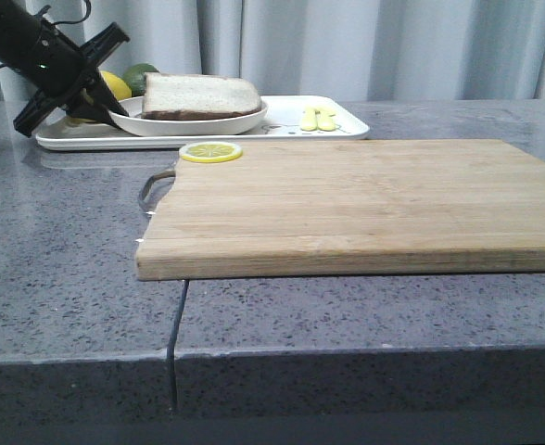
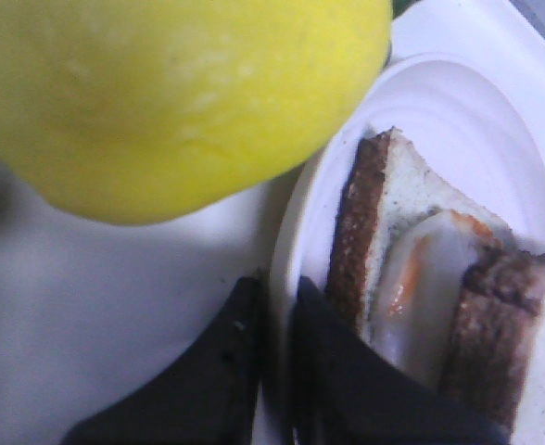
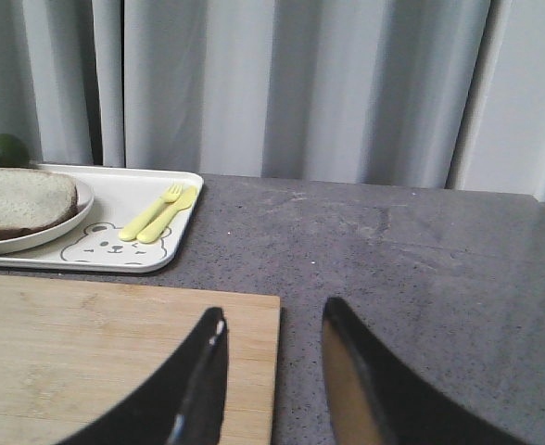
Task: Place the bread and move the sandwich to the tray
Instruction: 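Lower the plate onto the white tray and open the left gripper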
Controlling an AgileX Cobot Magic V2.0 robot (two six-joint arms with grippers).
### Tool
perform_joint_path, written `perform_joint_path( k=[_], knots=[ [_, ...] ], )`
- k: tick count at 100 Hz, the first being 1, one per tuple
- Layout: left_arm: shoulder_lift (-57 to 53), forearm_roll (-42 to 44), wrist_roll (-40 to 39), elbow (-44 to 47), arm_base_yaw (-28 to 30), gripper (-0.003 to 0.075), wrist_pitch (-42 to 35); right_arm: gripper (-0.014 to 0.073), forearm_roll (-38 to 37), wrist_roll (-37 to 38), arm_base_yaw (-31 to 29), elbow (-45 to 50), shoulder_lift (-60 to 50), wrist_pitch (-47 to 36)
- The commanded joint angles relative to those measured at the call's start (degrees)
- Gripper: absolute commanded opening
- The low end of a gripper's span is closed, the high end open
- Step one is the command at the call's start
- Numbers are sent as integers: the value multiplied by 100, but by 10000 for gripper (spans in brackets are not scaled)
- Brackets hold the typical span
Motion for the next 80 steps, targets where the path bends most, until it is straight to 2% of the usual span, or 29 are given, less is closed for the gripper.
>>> perform_joint_path(
  k=[1,18,27,80],
  knots=[
    [-371,-315,-73,-205,-17,106,-122,269,-38,18,-32,-139,20,-530],
    [-371,-322,-73,-205,-17,252,-149,269,-38,18,-32,-139,20,-545],
    [-371,-322,-73,-205,-5,293,-133,269,-38,18,-32,-139,20,-545],
    [-728,-311,-73,-205,406,295,361,269,-38,18,-32,-139,20,-545]
  ],
)
